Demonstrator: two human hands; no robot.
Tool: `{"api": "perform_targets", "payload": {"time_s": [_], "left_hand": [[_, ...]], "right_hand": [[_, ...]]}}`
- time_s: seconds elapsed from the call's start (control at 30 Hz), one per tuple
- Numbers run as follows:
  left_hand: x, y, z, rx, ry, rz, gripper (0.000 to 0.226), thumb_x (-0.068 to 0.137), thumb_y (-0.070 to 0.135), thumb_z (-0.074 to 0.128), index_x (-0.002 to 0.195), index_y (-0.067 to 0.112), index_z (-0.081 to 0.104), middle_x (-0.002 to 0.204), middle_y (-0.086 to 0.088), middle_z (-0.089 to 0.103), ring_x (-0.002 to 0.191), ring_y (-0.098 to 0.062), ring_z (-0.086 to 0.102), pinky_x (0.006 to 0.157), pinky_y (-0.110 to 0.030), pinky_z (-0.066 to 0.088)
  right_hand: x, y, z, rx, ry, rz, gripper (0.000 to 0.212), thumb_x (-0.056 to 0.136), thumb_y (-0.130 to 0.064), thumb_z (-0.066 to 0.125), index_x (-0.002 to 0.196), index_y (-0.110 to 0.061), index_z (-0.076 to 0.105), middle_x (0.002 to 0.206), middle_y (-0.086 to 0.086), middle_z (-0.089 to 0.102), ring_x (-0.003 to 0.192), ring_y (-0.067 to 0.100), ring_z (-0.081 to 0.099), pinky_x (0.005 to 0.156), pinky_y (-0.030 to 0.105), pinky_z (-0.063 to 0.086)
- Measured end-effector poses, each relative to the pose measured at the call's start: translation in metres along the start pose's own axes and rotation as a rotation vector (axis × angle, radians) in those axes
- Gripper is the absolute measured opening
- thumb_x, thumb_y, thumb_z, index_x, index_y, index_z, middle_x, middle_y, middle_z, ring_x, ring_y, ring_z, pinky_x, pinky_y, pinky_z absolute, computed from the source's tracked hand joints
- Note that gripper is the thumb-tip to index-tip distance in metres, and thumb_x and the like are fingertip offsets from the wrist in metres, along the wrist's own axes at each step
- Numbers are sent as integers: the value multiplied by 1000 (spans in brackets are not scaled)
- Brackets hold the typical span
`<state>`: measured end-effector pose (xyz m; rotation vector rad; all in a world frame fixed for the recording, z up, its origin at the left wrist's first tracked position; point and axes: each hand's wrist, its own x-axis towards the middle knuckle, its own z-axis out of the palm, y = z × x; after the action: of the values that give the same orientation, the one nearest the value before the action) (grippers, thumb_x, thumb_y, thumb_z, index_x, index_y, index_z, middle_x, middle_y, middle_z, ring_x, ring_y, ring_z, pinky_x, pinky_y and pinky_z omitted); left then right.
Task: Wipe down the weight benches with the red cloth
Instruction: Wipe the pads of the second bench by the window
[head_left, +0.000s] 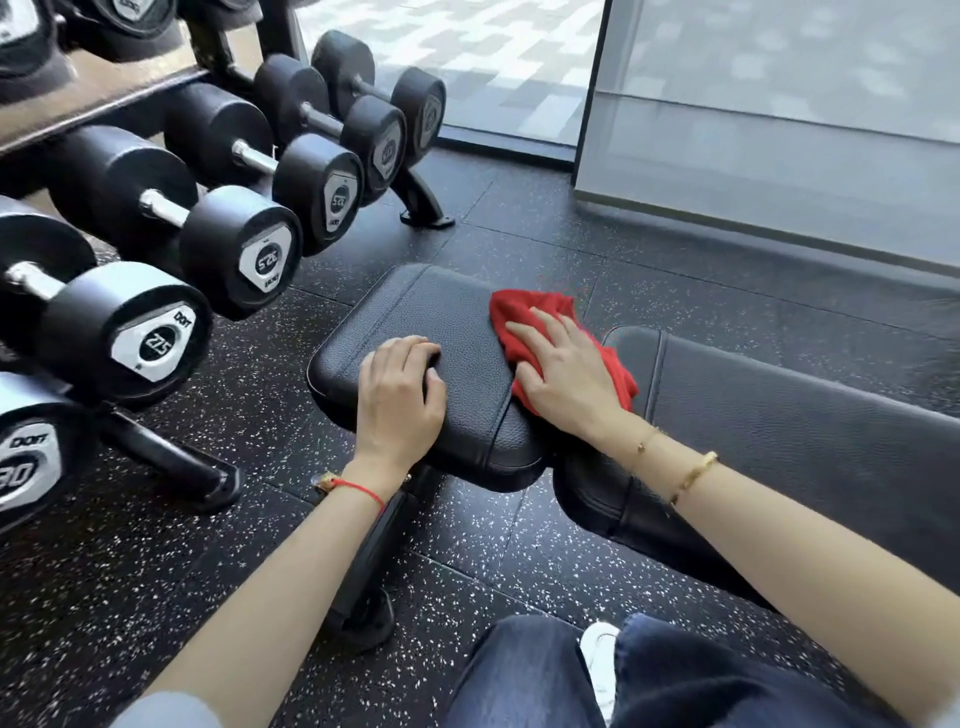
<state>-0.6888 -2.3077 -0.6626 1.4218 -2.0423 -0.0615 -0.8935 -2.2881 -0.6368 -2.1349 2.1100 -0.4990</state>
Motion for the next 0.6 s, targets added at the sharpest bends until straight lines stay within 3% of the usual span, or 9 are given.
{"api": "perform_targets", "payload": {"time_s": [0.13,0.37,0.6], "left_hand": [[-1,0,2,2,2,-2,35,87,21,43,115,12,64,123,-5,62,119,-29,53,108,-43,35],[-1,2,2,-6,-12,-8,38,87,23,40,115,12,63,125,-4,61,121,-27,52,108,-44,34],[-1,1,5,3,3,3,37,87,21,42,115,13,63,125,-3,61,120,-26,52,107,-43,35]], "right_hand": [[-22,8,-1,20,-34,-151,53,90,-34,45,143,-31,45,156,1,35,145,24,28,123,37,13],[51,0,3,15,-30,-8,47,94,-35,48,140,-35,48,156,-2,35,146,26,25,122,40,13],[2,10,-5,97,-86,-348,49,89,-27,54,139,-31,52,152,-4,41,144,22,32,122,38,17]]}}
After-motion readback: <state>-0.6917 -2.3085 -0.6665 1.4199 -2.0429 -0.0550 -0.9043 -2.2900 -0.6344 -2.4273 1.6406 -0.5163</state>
